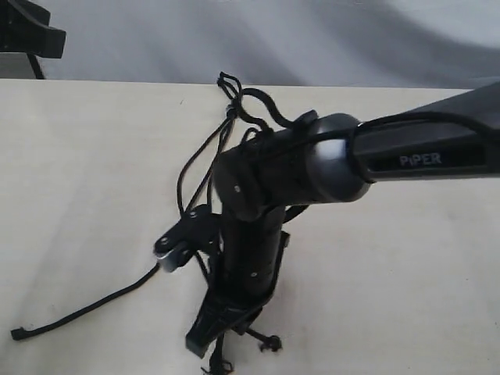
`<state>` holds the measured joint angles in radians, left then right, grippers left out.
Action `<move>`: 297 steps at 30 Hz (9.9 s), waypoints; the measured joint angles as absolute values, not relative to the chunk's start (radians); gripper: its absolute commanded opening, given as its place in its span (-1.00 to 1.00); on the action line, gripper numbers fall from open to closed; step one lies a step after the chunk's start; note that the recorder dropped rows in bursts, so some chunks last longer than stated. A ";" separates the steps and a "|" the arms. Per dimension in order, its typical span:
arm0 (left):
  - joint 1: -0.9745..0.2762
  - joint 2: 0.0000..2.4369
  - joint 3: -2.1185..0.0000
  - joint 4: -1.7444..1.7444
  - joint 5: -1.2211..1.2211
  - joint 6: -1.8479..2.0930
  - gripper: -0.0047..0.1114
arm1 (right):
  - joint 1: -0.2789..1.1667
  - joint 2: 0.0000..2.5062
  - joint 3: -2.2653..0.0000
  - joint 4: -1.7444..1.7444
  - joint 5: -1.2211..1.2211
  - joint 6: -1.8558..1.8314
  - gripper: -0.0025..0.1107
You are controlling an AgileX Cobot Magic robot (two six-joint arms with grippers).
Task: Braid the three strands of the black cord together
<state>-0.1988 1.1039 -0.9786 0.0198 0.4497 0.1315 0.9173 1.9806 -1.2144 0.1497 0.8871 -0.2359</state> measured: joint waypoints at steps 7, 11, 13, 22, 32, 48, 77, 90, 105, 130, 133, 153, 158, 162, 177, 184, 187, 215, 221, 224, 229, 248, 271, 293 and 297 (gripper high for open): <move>-0.199 1.104 -0.979 0.020 0.450 0.131 -0.92 | 0.950 1.845 -1.284 -0.009 0.927 -0.174 -0.96; -0.199 1.104 -0.979 0.020 0.451 0.131 -0.92 | 0.909 1.830 -1.287 -0.114 0.977 -0.134 -0.96; -0.199 1.104 -0.979 0.020 0.451 0.131 -0.92 | 0.879 1.830 -1.287 -0.149 0.992 -0.098 -0.96; -0.199 1.104 -0.979 0.020 0.451 0.131 -0.92 | 0.764 1.830 -1.287 -0.181 1.090 -0.049 -0.96; -0.199 1.104 -0.979 0.020 0.451 0.131 -0.92 | 0.777 1.827 -1.287 -0.108 1.152 -0.049 -0.96; -0.199 1.104 -0.979 0.020 0.452 0.131 -0.92 | 0.845 1.651 -1.267 -0.069 1.210 -0.068 -0.96; -0.199 1.104 -0.979 0.020 0.464 0.131 -0.92 | 0.833 1.639 -0.777 -0.300 0.876 0.115 -0.96; -0.199 1.104 -0.979 0.020 0.468 0.131 -0.92 | 0.833 1.639 -0.726 -0.295 0.787 0.188 -0.96; -0.199 1.104 -0.979 0.020 0.470 0.131 -0.92 | 0.823 1.700 -0.737 -0.776 0.723 0.332 -0.96; -0.199 1.104 -0.979 0.020 0.489 0.131 -0.92 | 0.875 1.796 -0.931 0.243 0.672 -0.475 -0.96; -0.199 1.104 -0.979 0.020 0.492 0.131 -0.92 | 0.876 1.781 -0.985 0.116 0.688 -0.401 -0.96; -0.199 1.104 -0.979 0.020 0.492 0.131 -0.92 | 0.413 1.834 -0.997 -0.173 0.610 -0.176 -0.96; -0.199 1.104 -0.979 0.020 0.493 0.131 -0.92 | 0.364 1.888 -0.999 -0.177 0.557 -0.142 -0.96; -0.199 1.104 -0.979 0.020 0.493 0.131 -0.92 | 0.360 1.910 -0.999 -0.177 0.540 -0.114 -0.56; -0.199 1.106 -0.979 -0.053 0.493 0.131 -0.92 | 0.360 1.641 -0.999 -0.177 0.537 0.000 0.38; -0.301 1.224 -0.979 -0.159 0.476 0.171 -0.92 | 0.382 1.080 -0.835 -0.156 0.475 0.086 0.38; -0.444 1.322 -0.982 -0.180 0.476 0.178 -0.91 | 0.423 0.867 -0.649 -0.097 0.371 0.102 0.38; -0.936 2.078 -1.304 -0.214 0.460 -0.048 -0.37 | -0.110 1.058 -0.266 -0.099 -0.339 0.102 0.38; -0.936 2.072 -1.312 -0.153 0.616 0.008 -0.92 | -0.081 1.058 -0.266 -0.099 -0.352 0.104 0.38; -0.938 2.045 -1.312 -0.044 0.707 0.000 -0.92 | -0.081 1.058 -0.266 -0.099 -0.352 0.104 0.38; -0.926 1.846 -1.296 0.431 0.906 -0.243 -0.92 | -0.081 1.058 -0.266 -0.099 -0.354 0.104 0.38; -0.433 1.780 -0.791 0.566 0.483 -0.331 -0.92 | -0.081 1.058 -0.266 -0.099 -0.354 0.112 0.38; -0.626 1.743 -0.727 0.111 0.511 -0.053 -0.92 | -0.081 1.058 -0.266 -0.099 -0.354 0.123 0.38; -0.787 1.638 -0.649 0.861 0.568 -0.639 -0.92 | -0.081 1.058 -0.266 -0.099 -0.358 0.123 0.38; -0.787 1.642 -0.620 0.901 0.499 -0.703 -0.92 | -0.081 1.058 -0.266 -0.099 -0.358 0.123 0.38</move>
